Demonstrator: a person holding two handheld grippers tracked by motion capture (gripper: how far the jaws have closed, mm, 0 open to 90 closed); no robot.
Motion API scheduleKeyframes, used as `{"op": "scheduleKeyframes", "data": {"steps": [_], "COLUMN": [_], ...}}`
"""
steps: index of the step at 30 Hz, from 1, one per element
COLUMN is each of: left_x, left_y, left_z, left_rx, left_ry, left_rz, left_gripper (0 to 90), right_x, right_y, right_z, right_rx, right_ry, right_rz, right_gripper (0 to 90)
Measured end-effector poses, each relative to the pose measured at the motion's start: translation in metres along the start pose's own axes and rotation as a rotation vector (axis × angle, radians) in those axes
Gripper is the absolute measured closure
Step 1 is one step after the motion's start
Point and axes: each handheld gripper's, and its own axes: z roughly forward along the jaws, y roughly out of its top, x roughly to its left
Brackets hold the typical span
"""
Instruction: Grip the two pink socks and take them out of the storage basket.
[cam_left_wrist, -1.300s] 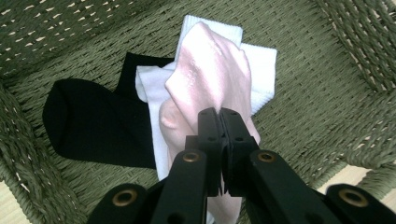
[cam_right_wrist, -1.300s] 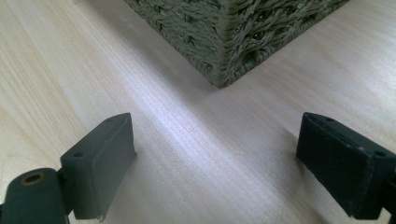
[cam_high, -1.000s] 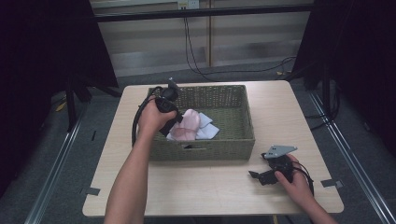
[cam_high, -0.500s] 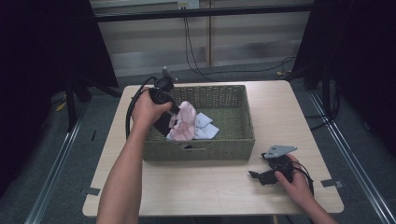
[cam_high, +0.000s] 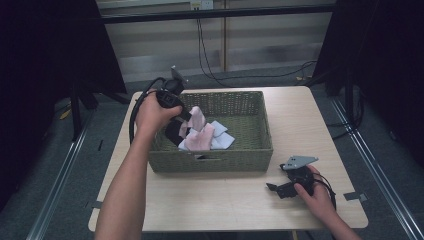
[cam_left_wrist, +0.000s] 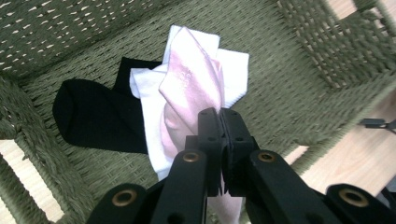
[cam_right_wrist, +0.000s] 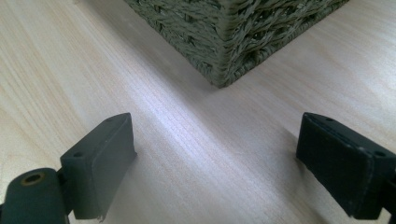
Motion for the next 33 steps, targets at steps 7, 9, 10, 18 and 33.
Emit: {"op": "scheduleKeyframes", "data": {"steps": [7, 9, 10, 18, 33], "left_x": [-0.009, -0.011, -0.014, -0.02, -0.031], "left_y": [0.0, -0.001, -0.002, -0.007, -0.02], "left_z": [-0.015, -0.018, -0.021, -0.031, -0.045], "left_rx": [-0.012, -0.01, -0.013, -0.011, -0.02], "left_ry": [-0.007, -0.017, -0.022, -0.036, -0.043], "left_rz": [0.013, 0.016, 0.018, 0.031, 0.05], "left_gripper": [87.8, 87.9, 87.8, 87.8, 87.8], "right_x": [0.0, 0.0, 0.0, 0.0, 0.0], "right_y": [0.0, 0.0, 0.0, 0.0, 0.0], "right_z": [0.0, 0.0, 0.0, 0.0, 0.0], "right_rx": [0.0, 0.0, 0.0, 0.0, 0.0], "right_ry": [0.0, 0.0, 0.0, 0.0, 0.0], "right_rz": [0.0, 0.0, 0.0, 0.0, 0.0], "right_gripper": [10.7, 10.7, 10.7, 10.7, 10.7]}}
